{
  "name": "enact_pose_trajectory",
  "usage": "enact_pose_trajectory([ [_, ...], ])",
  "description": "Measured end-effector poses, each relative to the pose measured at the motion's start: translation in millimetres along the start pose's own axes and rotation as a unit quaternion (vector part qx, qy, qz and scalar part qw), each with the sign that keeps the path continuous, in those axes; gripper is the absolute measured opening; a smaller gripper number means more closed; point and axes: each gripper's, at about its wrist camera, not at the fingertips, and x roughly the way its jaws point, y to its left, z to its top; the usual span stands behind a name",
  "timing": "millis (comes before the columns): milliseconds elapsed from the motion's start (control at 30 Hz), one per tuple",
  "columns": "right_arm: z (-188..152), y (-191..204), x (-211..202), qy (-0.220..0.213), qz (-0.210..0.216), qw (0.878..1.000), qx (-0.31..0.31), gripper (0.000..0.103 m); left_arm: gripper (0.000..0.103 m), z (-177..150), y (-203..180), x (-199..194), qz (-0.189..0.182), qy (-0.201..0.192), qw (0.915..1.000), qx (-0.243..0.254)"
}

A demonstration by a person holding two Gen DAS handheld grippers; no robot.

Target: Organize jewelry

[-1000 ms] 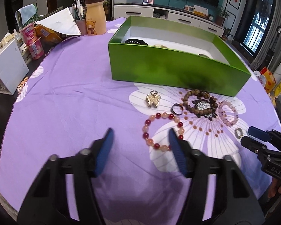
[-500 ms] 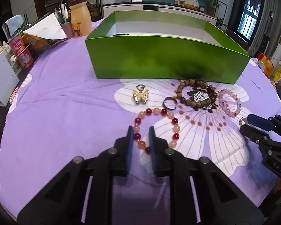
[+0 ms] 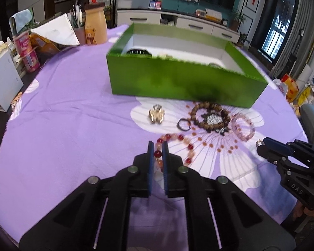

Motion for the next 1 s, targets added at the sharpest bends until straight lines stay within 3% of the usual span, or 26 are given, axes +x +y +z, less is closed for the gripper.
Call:
enact_pose_trajectory([
  [600, 24.0, 1.1, -29.1, -0.046, 0.006, 0.999, -0.002, 0.021, 0.007, 34.1, -1.2, -45.4, -0.021, -0.061, 0.9979, 0.005],
  [1000, 50.6, -4.3, -41.9, -0.084, 0.004, 0.996, -0.007, 0.021, 0.007, 67.0, -12.4, -52.8, -0.044, -0.077, 0.9960, 0.011],
])
